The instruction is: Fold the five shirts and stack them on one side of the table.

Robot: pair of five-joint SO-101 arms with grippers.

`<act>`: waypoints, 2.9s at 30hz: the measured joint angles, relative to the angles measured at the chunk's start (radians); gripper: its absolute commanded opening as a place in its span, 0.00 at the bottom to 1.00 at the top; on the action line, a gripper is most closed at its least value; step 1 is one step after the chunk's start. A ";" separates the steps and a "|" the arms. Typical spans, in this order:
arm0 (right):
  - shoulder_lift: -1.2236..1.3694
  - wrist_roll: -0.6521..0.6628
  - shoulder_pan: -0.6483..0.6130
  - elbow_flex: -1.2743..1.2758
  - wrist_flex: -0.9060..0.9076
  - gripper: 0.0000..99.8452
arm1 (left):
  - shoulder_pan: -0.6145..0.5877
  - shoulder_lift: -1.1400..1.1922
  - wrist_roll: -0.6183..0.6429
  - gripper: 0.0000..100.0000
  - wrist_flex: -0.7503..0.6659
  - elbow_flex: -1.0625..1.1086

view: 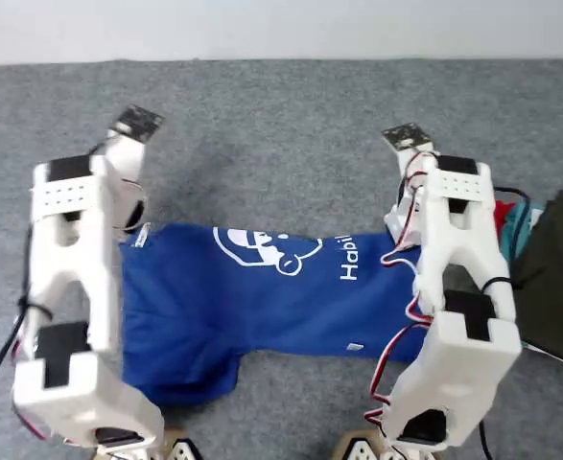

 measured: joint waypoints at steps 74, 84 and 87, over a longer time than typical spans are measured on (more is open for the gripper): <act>0.241 0.123 -1.284 -0.141 0.112 0.04 | -0.792 0.164 -0.230 0.01 -0.069 0.000; 0.290 0.152 -1.229 -0.236 0.170 0.01 | -0.792 0.164 -0.230 0.01 -0.069 0.000; 0.293 0.153 -1.204 -0.293 0.219 0.01 | -0.792 0.164 -0.230 0.01 -0.069 0.000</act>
